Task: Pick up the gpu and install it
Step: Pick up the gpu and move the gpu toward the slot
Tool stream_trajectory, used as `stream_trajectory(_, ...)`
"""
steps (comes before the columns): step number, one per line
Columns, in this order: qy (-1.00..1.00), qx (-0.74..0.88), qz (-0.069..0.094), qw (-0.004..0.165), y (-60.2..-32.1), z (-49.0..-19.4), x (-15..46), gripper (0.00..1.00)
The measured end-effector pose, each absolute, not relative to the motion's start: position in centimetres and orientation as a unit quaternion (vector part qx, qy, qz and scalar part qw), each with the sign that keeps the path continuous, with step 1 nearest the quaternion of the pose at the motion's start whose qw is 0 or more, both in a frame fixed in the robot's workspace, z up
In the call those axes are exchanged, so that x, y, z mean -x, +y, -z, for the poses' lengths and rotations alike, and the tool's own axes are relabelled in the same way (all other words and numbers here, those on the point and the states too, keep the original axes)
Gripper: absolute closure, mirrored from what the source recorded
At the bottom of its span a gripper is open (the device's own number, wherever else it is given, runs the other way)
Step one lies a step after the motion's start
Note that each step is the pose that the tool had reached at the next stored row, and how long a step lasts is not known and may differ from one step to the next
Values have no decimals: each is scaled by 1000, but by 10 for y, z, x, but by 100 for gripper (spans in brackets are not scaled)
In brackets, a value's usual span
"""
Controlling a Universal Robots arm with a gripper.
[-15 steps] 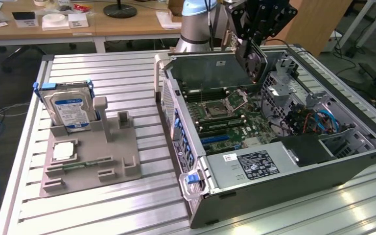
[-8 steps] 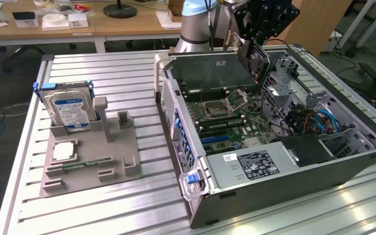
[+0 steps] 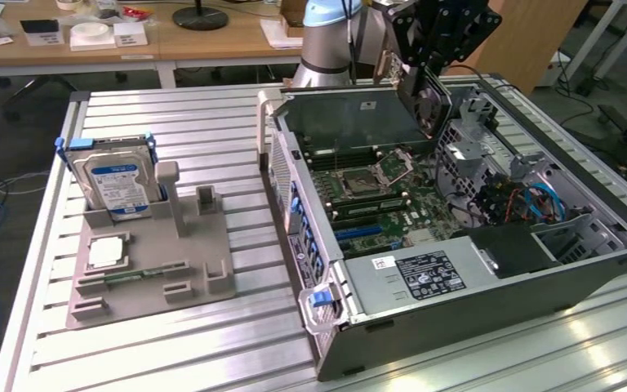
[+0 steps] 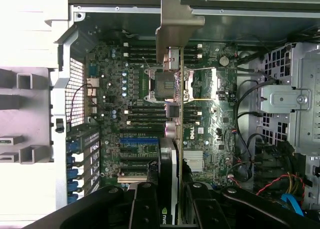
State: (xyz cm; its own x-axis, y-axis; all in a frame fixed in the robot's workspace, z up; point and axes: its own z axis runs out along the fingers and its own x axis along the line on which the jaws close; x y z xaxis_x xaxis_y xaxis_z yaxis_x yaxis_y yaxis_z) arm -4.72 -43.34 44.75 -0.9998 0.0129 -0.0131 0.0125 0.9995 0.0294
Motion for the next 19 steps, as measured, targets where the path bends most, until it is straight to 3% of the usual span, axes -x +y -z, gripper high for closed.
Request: stream_trajectory(19,1000,-6,-15,7,-433,-447,33,73)
